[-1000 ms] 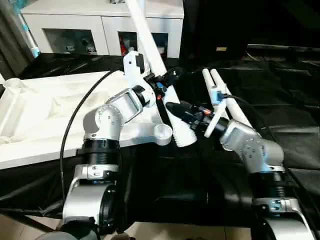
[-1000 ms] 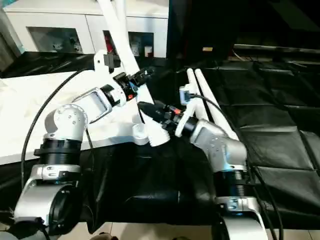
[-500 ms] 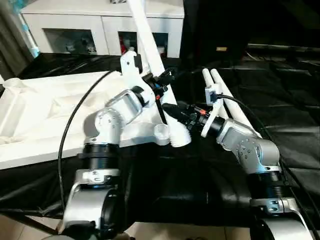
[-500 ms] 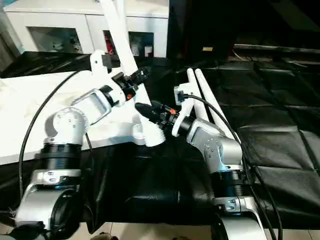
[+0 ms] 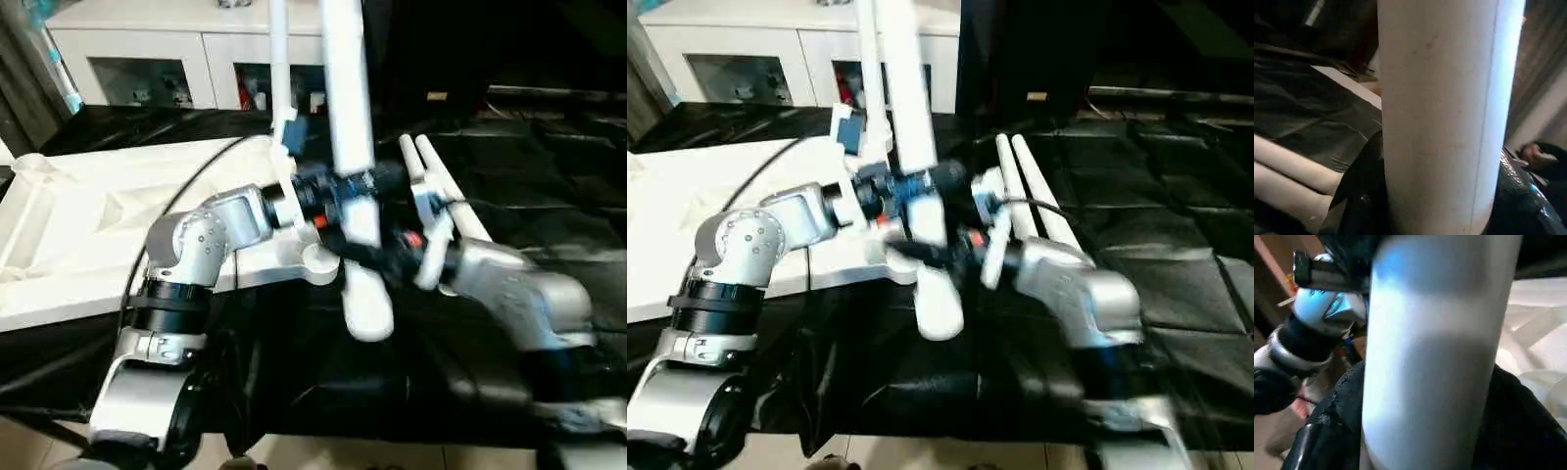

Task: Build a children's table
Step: Pick table leg

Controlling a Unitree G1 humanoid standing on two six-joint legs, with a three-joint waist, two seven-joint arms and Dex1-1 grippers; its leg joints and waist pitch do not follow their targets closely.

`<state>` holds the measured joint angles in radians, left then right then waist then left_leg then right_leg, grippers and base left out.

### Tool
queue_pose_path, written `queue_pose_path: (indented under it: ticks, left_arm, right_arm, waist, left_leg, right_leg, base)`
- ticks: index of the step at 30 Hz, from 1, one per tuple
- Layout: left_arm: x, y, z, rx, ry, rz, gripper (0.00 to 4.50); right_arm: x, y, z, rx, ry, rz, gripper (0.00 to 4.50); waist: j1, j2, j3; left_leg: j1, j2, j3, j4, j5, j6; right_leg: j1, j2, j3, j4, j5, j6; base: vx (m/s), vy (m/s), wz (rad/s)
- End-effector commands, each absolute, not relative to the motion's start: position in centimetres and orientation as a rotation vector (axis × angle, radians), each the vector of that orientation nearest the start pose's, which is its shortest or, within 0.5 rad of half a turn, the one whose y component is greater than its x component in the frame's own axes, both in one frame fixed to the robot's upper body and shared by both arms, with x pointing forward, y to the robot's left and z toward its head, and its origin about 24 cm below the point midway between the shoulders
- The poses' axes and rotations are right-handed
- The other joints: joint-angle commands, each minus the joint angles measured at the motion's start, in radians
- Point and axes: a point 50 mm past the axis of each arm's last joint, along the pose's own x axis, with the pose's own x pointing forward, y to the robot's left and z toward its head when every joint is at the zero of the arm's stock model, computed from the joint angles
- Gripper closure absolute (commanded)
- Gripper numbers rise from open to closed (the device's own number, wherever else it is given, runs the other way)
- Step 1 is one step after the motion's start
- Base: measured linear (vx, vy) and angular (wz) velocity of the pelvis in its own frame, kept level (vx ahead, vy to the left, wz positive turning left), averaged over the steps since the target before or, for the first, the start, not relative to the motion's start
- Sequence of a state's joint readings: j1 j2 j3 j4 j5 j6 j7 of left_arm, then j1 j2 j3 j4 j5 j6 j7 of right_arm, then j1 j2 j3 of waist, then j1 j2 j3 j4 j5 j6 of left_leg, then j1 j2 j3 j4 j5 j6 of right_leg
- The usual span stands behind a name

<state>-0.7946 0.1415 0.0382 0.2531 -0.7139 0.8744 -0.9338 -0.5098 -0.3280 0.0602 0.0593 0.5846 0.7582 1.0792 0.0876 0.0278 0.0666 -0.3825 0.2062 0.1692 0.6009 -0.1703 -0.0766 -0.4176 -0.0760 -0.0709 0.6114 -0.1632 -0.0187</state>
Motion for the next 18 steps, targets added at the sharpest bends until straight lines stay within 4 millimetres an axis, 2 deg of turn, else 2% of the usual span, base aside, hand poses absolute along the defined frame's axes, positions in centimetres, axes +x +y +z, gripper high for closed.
queue_pose_path:
  ticks: [1,2,4,7,8,12,13,14,18]
  left_arm:
    - [32.1,6.5,19.9,-0.549,0.108,-1.492,2.65]
    - [32.1,6.5,19.9,-0.549,0.108,-1.492,2.65]
    - [32.2,6.7,19.8,-0.543,0.105,-1.499,2.65]
    - [32.3,6.9,19.8,-0.540,0.091,-1.500,2.65]
    - [32.4,6.9,19.8,-0.538,0.080,-1.473,2.65]
    - [32.8,7.1,19.9,-0.535,0.065,-1.420,2.65]
    - [33.4,7.3,19.9,-0.536,0.063,-1.344,2.65]
    - [33.6,7.3,19.9,-0.540,0.066,-1.317,2.10]
    - [34.6,7.9,19.5,-0.488,0.045,-1.126,1.89]
  right_arm:
    - [29.3,-11.9,11.6,0.313,0.342,1.324,1.78]
    - [29.3,-11.9,11.6,0.313,0.342,1.324,1.78]
    - [29.3,-11.7,11.7,0.312,0.346,1.331,2.07]
    - [29.5,-11.5,11.6,0.301,0.349,1.318,2.23]
    - [29.8,-11.4,11.5,0.297,0.347,1.293,2.33]
    - [30.6,-11.0,11.4,0.295,0.332,1.231,2.56]
    - [31.1,-10.8,11.4,0.291,0.318,1.183,2.59]
    - [31.3,-10.7,11.5,0.288,0.315,1.165,2.63]
    - [31.8,-10.2,11.4,0.296,0.310,1.102,2.63]
  waist:
    - [0.003,-0.002,-0.082]
    - [0.003,-0.002,-0.082]
    - [0.004,-0.004,-0.083]
    - [0.004,-0.004,-0.085]
    - [0.004,-0.009,-0.085]
    - [0.004,-0.006,-0.086]
    - [0.003,-0.007,-0.085]
    - [0.002,-0.006,-0.085]
    - [0.002,-0.007,-0.087]
  left_leg:
    - [0.009,0.007,0.001,-0.061,-0.166,0.033]
    - [0.009,0.007,0.001,-0.061,-0.166,0.033]
    - [0.012,0.008,0.001,-0.061,-0.161,0.029]
    - [0.012,0.010,0.001,-0.060,-0.149,0.028]
    - [0.011,0.009,0.002,-0.060,-0.144,0.030]
    - [0.009,0.008,0.002,-0.058,-0.133,0.031]
    - [0.010,0.008,0.003,-0.058,-0.139,0.028]
    - [0.010,0.008,0.002,-0.059,-0.140,0.023]
    - [0.012,0.008,0.001,-0.059,-0.133,0.009]
  right_leg:
    - [0.073,-0.050,0.035,-0.075,-0.216,-0.198]
    - [0.073,-0.050,0.035,-0.075,-0.216,-0.198]
    - [0.071,-0.050,0.036,-0.077,-0.245,-0.186]
    - [0.070,-0.049,0.036,-0.072,-0.215,-0.189]
    - [0.070,-0.049,0.036,-0.072,-0.202,-0.193]
    - [0.070,-0.051,0.036,-0.068,-0.185,-0.203]
    - [0.069,-0.050,0.036,-0.070,-0.194,-0.200]
    - [0.069,-0.050,0.035,-0.071,-0.204,-0.195]
    - [0.069,-0.049,0.037,-0.069,-0.194,-0.187]
  base:
    - [0.000,0.000,0.00]
    - [0.000,0.000,0.00]
    - [0.000,0.000,0.00]
    - [0.000,0.000,0.00]
    - [0.000,0.000,0.00]
    - [0.000,0.000,0.00]
    - [0.000,0.000,0.00]
    - [0.000,0.000,0.00]
    - [0.000,0.000,0.00]
